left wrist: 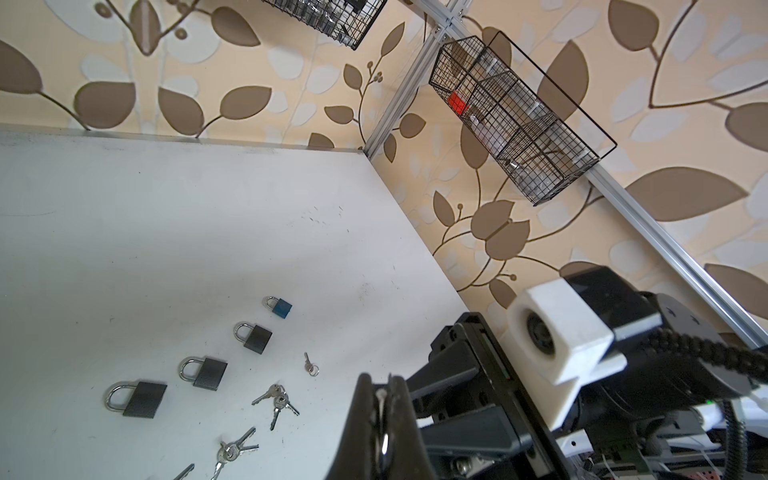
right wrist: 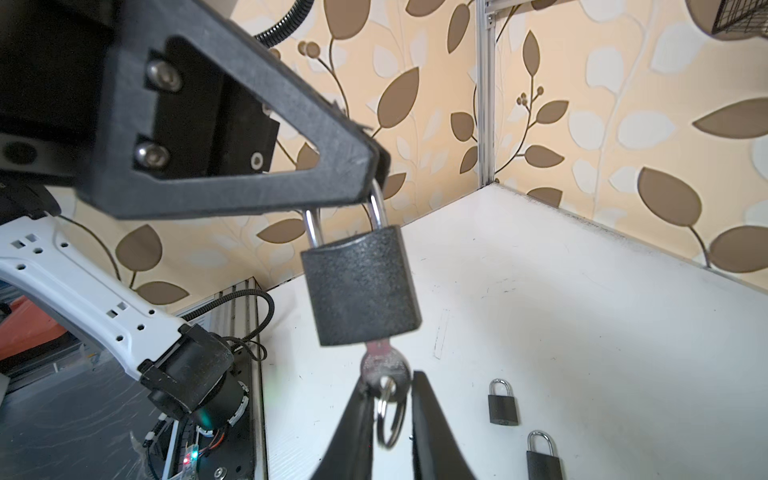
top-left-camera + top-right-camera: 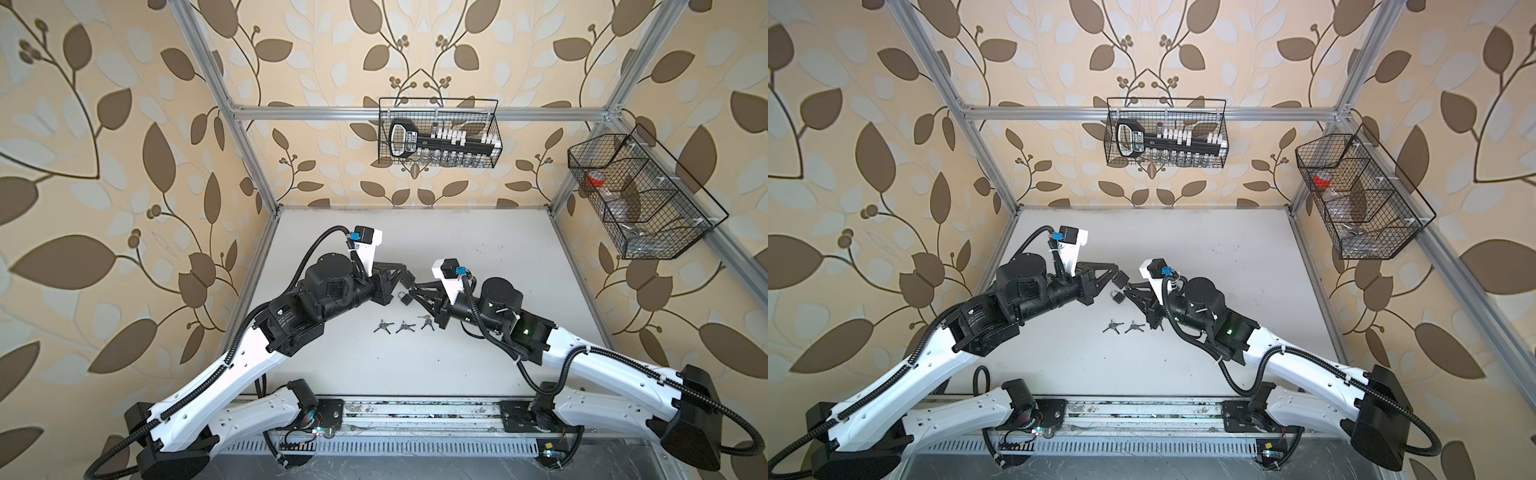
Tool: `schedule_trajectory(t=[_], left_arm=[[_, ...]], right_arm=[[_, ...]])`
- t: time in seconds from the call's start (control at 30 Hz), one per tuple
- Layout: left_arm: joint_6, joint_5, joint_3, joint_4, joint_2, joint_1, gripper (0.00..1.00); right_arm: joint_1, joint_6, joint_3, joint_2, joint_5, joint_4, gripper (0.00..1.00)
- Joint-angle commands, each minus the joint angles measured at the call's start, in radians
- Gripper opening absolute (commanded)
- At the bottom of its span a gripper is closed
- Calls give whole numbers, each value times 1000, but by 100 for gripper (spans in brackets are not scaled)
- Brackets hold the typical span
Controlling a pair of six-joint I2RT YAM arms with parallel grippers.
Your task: Lock with the key
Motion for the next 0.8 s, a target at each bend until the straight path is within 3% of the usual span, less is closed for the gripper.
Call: schedule_trajectory(t=[0.0,0.17,0.3,0.4,0.5,0.77], left_arm=[[-7,-5,32,56,-25,-1,0],[-6,-12,36,54,-26,-1,0],[0,-29,48,37,-29,-1,0],[31,-106,72,-16,-43,1,0],[54,-162,110,-74,-61,40,0],[21,-121,115,-137,-80,158,0]], right_arm=[[3,-1,27,6,18,19,11],[4,-10,12,-5,22,12,0],[3,-30,-10,-17,30,-5,0],[4,-42,-52,-19,56,-6,0],[4,-40,-99,-4,66,-1,0],[48,2,-110,124,62,42,0]])
